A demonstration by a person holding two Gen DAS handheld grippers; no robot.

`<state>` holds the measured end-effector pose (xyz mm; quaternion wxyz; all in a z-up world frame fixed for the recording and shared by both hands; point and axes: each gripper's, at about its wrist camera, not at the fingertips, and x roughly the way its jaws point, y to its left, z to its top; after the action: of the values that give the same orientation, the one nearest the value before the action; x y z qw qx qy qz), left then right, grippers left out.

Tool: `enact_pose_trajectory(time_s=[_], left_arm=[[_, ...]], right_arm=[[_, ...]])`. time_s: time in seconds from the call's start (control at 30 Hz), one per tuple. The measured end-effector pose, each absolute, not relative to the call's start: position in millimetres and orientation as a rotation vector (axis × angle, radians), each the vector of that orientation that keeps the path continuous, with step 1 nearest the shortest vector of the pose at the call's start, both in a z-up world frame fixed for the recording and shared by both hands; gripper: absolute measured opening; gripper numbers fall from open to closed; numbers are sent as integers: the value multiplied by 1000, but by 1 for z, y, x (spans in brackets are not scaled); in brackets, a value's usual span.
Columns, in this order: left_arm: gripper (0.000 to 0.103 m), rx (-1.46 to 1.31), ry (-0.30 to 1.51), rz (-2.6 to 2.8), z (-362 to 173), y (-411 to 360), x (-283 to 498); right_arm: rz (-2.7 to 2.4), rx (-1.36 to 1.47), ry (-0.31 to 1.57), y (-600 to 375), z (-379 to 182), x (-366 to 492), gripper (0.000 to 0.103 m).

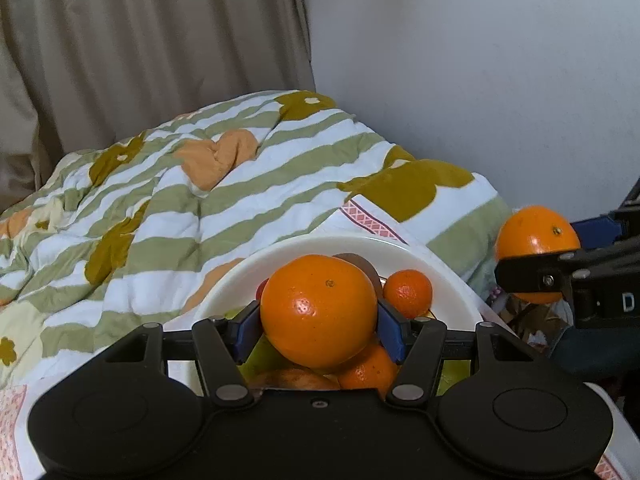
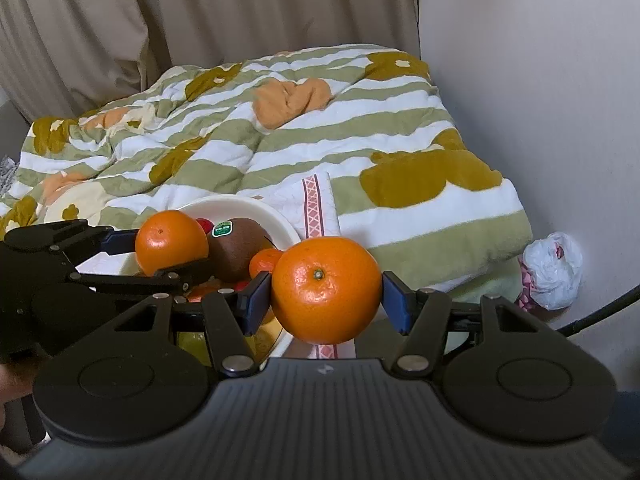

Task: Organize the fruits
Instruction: 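Release the orange into the bowl with the left tool while the right tool releases its orange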

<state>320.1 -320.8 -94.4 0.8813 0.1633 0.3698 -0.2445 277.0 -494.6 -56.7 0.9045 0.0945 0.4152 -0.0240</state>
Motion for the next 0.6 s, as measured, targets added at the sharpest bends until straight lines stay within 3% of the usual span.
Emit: enact_pose_trajectory(time_s=[0.1, 0.17, 0.2, 0.6], left_arm=[[69, 352, 763, -507, -95, -324, 319], [95, 341, 739, -504, -91, -322, 317], [97, 332, 727, -502, -88, -320, 316], [99, 140, 759, -379, -58, -259, 309]], right_arm=[[-57, 196, 861, -496, -58, 279, 74], [-60, 193, 859, -496, -58, 278, 74], [-62, 191, 858, -495, -57, 278, 74], [8, 204, 838, -485, -55, 287, 74]])
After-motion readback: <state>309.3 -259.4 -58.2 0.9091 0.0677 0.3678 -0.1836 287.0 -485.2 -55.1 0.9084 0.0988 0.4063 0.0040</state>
